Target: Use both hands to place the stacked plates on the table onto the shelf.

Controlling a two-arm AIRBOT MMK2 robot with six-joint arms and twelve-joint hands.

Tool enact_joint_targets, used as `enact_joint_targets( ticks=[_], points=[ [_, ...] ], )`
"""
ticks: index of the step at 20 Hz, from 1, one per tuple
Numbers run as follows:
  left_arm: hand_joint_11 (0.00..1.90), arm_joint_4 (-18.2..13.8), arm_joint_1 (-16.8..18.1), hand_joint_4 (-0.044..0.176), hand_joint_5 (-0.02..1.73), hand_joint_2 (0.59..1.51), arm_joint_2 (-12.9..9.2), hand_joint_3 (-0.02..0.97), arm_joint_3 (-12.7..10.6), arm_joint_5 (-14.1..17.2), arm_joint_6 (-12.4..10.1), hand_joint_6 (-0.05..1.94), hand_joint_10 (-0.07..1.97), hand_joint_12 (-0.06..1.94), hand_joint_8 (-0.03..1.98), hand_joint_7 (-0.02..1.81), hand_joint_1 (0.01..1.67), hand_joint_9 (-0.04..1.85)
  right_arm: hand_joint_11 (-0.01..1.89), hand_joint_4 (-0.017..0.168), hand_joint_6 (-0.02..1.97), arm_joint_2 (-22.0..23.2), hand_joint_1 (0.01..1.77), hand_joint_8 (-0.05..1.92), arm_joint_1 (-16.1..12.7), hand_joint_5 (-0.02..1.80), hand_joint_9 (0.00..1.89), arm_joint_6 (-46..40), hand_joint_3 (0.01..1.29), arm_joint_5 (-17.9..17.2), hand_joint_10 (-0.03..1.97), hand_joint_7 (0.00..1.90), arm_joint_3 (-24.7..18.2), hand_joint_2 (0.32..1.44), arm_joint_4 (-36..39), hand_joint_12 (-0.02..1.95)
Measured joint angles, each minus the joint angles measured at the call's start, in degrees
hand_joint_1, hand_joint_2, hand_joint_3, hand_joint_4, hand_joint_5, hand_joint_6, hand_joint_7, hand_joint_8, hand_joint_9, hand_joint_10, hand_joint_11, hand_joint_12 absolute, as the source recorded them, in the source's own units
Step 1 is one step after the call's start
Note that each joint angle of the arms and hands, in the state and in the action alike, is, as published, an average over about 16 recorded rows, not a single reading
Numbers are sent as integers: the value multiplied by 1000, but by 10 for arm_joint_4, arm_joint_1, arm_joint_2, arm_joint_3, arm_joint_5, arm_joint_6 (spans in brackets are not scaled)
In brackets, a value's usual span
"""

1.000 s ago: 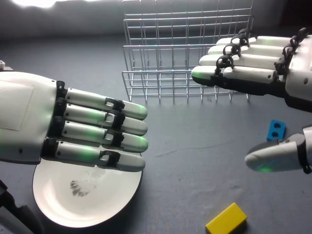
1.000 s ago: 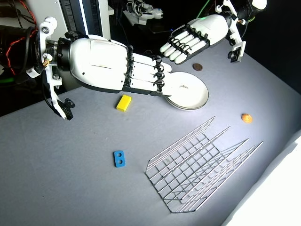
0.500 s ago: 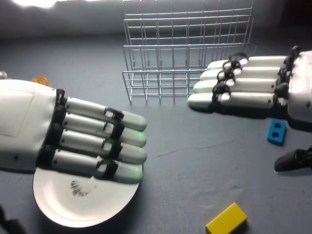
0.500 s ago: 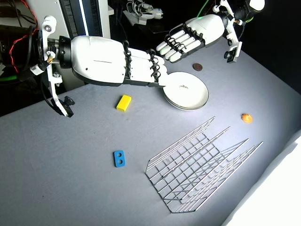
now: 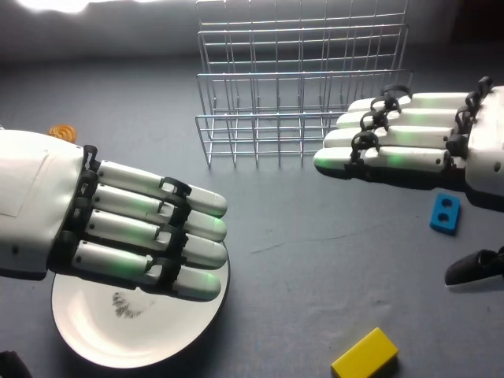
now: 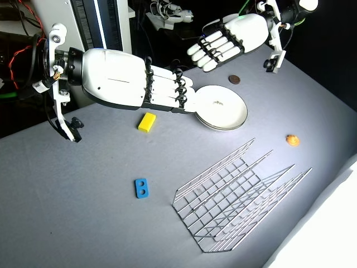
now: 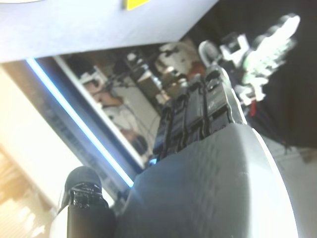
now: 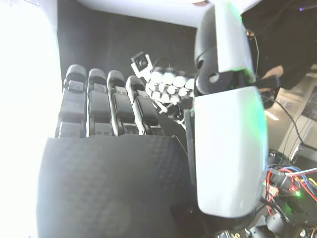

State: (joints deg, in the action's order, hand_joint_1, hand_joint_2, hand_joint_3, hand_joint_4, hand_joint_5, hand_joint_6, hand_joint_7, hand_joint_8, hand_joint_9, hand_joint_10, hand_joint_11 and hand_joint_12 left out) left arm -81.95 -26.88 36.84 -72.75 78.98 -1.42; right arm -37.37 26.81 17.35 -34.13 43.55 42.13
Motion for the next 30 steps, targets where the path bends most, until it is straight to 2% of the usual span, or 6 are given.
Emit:
enact_joint_targets(
  ticks=[6, 11, 18, 25, 30],
  points=[
    [17, 10, -6, 2, 21, 1064, -1, 22, -10, -21, 4, -13, 7, -13, -11, 19, 19, 18, 22, 2, 21, -2, 1079, 13, -2, 21, 12, 0, 25, -1, 6, 21, 0, 928, 0, -8],
    [17, 10, -25, 2, 19, 1067, -1, 22, -26, -43, 18, -13, 7, -13, -12, 19, 19, 17, 22, 2, 21, -3, 1054, 13, -5, 21, 14, 0, 25, -3, 5, 21, 0, 918, 0, -8],
    [17, 1, -60, 3, 15, 1071, 2, 22, -53, -66, 74, -13, 8, -12, -11, 19, 18, 16, 21, 1, 21, -5, 1044, 13, -6, 21, 14, 0, 25, -4, 6, 21, 0, 914, 0, -7],
    [17, -30, -94, 6, 13, 1073, 6, 22, -74, -69, 129, -14, 7, -13, -11, 15, 18, 15, 20, 1, 20, -7, 1050, 13, -5, 21, 14, 0, 24, -4, 6, 21, 0, 917, 4, -7],
    [17, -50, -117, 7, 14, 1075, 9, 22, -83, -84, 149, -15, 8, -15, -11, 16, 17, 15, 20, 1, 19, -9, 1053, 13, -3, 21, 14, 0, 24, -4, 5, 21, 0, 917, 10, -8]
  ],
)
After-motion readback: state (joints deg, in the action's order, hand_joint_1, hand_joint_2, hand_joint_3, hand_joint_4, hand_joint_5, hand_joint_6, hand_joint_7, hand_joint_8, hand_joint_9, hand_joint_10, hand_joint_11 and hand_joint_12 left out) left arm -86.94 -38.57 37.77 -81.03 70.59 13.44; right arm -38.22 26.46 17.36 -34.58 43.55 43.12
